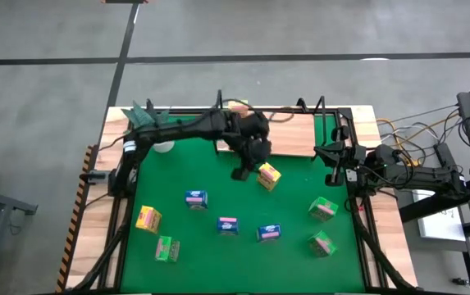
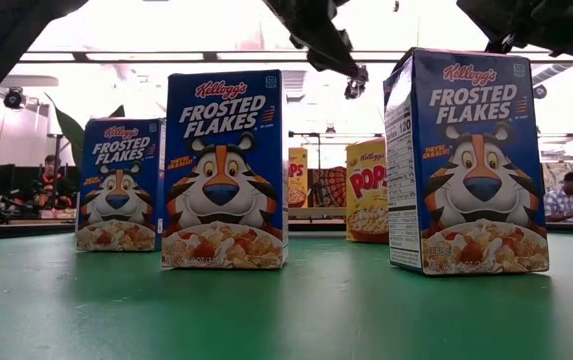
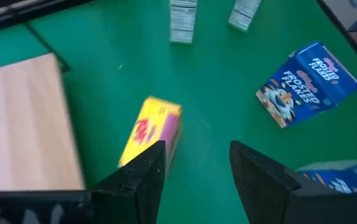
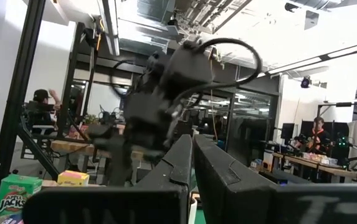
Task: Stack cereal on shelf
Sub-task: Put the top yellow cereal box on the shelf
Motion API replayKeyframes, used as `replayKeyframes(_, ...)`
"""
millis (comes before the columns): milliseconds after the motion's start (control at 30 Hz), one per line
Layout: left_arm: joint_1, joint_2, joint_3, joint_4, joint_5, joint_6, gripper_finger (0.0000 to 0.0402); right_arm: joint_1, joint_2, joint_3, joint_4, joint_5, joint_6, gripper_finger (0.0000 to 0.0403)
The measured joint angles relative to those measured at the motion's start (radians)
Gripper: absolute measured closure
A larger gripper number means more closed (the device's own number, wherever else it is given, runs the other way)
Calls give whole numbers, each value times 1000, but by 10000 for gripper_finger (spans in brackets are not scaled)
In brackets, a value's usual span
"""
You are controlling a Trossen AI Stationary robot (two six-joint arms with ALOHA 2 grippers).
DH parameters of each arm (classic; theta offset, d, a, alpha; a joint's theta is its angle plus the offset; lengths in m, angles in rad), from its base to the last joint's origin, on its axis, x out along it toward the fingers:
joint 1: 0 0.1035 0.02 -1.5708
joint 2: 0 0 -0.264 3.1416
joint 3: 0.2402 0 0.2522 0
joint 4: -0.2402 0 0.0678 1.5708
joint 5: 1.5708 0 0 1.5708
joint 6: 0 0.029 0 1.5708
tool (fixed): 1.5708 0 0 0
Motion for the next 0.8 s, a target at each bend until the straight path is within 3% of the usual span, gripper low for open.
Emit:
replayKeyframes(333,-27,0,-203,224,-9,-1,240,0,-1,0,0,0,0,394)
replayKeyframes(800,-23,0,-223,297,-60,24,239,0,-2,0,0,0,0,394)
